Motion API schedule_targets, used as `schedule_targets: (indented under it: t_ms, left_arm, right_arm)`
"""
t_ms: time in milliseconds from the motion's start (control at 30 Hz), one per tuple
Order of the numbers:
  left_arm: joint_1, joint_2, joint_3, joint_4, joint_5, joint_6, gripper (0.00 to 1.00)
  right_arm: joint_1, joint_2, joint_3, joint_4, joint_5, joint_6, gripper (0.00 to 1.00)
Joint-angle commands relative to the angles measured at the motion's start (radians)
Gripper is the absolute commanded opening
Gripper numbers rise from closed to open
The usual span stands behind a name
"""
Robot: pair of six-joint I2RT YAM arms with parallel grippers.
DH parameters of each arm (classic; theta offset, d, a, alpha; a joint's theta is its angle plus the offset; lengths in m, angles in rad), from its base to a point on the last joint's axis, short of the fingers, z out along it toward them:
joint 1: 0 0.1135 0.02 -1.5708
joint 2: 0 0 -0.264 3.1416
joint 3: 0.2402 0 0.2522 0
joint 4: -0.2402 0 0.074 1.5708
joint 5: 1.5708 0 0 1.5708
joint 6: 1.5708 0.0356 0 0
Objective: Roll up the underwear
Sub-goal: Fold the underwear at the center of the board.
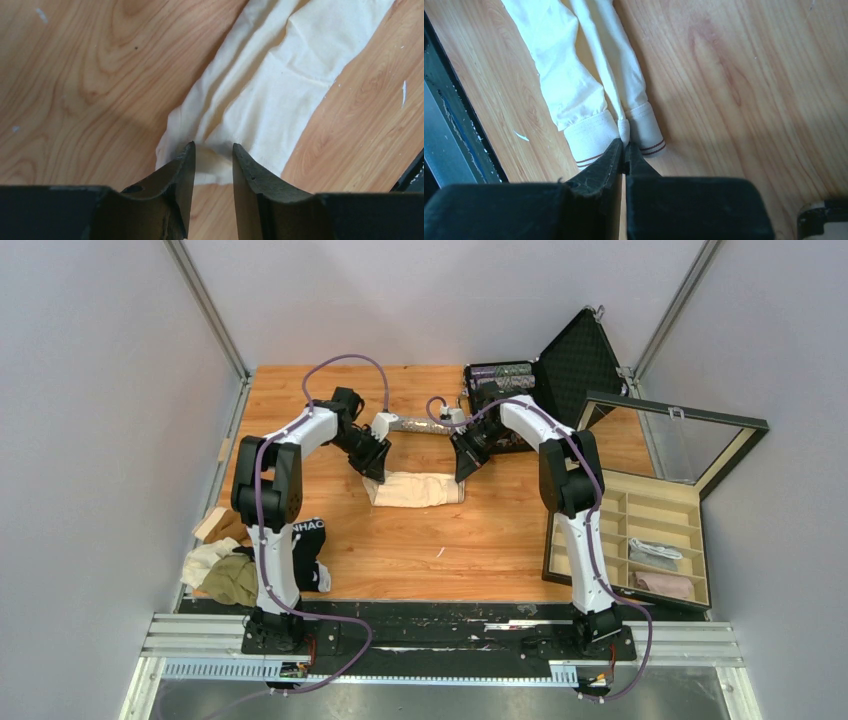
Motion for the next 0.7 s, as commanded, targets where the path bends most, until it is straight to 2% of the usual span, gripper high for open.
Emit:
schedule_targets:
  t_ms: [0,133,300,467,533,667]
  left_arm:
    - [0.027,-0.172,-0.042,0.123,0.004,-0.050,0.42]
    - [0.026,-0.239,-0.088,0.226,0.063,-0.133,0.42]
    - [-0.024,-0.187,-0.095,0.285,0.109,-0.231,0.43]
    - [-0.037,-0.075,-0.072,0.439,0.115,-0.551,0.46]
    - [-0.044,-0.042,-0.063,0.475,0.115,-0.597,0.46]
    - [-0.063,0.012,-0.029,0.467,0.138,-0.581,0.46]
  right_arm:
    - [0.006,-0.088,-0.007,0.024,0.016,0.012,0.00]
    - [0.011,-0.101,-0.017,0.035,0.024,0.020,0.00]
    - [0.014,-0.096,-0.013,0.042,0.030,0.026,0.00]
    - [0.015,-0.096,-0.001,0.043,0.026,0.026,0.00]
    - [0.016,-0.096,0.002,0.041,0.027,0.022,0.00]
    - [0.017,-0.096,0.003,0.041,0.026,0.019,0.00]
